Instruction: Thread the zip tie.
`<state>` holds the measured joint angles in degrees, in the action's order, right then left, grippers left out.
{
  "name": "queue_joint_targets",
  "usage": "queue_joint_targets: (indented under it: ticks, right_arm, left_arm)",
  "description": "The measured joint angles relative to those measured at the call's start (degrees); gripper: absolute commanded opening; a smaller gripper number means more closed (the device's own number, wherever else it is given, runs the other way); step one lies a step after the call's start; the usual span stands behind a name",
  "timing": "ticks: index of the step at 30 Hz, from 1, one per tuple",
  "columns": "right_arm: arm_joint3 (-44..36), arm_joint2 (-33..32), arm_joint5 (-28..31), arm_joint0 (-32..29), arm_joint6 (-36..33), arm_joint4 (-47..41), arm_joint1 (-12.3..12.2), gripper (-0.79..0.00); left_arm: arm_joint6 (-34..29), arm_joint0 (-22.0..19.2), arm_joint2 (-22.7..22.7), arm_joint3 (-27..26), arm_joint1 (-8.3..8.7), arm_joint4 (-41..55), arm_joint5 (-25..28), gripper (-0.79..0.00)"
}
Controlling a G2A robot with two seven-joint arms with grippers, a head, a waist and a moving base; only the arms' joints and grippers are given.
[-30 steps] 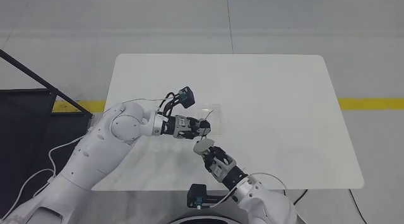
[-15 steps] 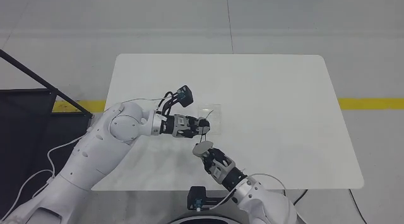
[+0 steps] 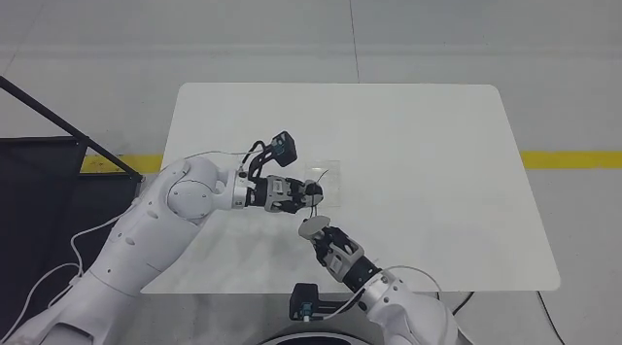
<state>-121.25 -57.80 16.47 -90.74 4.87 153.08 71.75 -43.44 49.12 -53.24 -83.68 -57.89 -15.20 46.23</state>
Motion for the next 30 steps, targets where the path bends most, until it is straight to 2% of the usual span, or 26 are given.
queue_joint_targets:
  ticks: [7, 19, 30]
  right_arm:
    - [-0.32, -0.34, -0.17, -0.21, -0.03, -0.64, -0.18, -0.785]
    - [-0.88, -1.4, -2.43, -1.27, 0.06, -1.87, -0.53, -0.785]
    - [-1.16, -2.29, -4.05, -1.86, 0.08, -3.27, -0.77, -0.785]
  left_arm:
    - [3.64, 1.63, -1.16, -1.97, 0.25, -4.93, 1.4, -0.785]
    - [4.2, 2.0, -1.18, -2.41, 0.23, -5.47, 0.84, -0.785]
    - [11.57, 5.27, -3.25, -6.18, 0.51, -16.15, 0.16, -0.785]
